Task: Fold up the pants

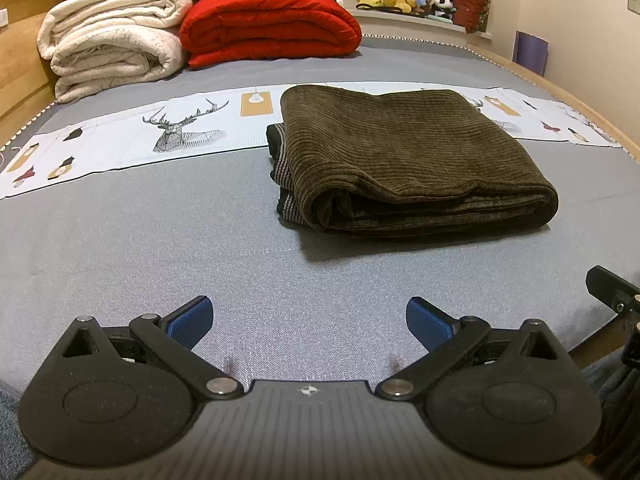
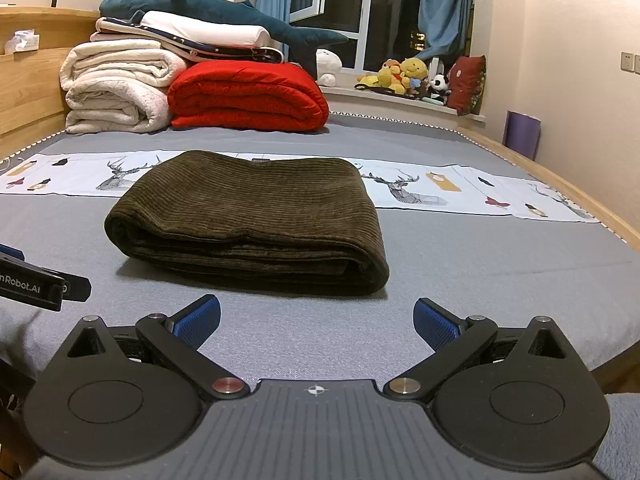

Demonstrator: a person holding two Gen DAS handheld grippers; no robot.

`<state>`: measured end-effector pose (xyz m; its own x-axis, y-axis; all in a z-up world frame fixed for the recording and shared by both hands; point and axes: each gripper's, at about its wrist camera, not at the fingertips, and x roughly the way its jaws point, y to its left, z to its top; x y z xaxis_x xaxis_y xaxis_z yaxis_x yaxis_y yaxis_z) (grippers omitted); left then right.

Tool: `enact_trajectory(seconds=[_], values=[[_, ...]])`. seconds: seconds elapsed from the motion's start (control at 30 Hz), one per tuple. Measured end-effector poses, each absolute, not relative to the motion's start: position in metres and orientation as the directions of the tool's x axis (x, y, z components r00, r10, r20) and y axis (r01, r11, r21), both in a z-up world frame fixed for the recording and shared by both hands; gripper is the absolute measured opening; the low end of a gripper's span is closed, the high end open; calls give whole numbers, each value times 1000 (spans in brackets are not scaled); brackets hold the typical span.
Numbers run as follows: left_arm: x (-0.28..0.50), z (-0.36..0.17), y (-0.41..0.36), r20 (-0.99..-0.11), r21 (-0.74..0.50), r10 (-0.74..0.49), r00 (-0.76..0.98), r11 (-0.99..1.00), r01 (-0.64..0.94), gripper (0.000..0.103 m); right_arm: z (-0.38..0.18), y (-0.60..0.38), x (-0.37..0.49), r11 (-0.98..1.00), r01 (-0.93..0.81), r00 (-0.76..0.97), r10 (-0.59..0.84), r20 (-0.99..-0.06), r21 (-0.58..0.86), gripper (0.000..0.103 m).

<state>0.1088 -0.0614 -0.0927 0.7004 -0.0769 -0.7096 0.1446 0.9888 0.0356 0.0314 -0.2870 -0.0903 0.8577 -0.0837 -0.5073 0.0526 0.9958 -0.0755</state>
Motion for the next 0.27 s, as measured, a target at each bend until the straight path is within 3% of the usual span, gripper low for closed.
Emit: enact_trajectory(seconds=[0.27], values=[[107,-94,-64,-707,47,-73,703,987,151,103,-89,-286,32,996,47,859,-80,-506,-78,102]])
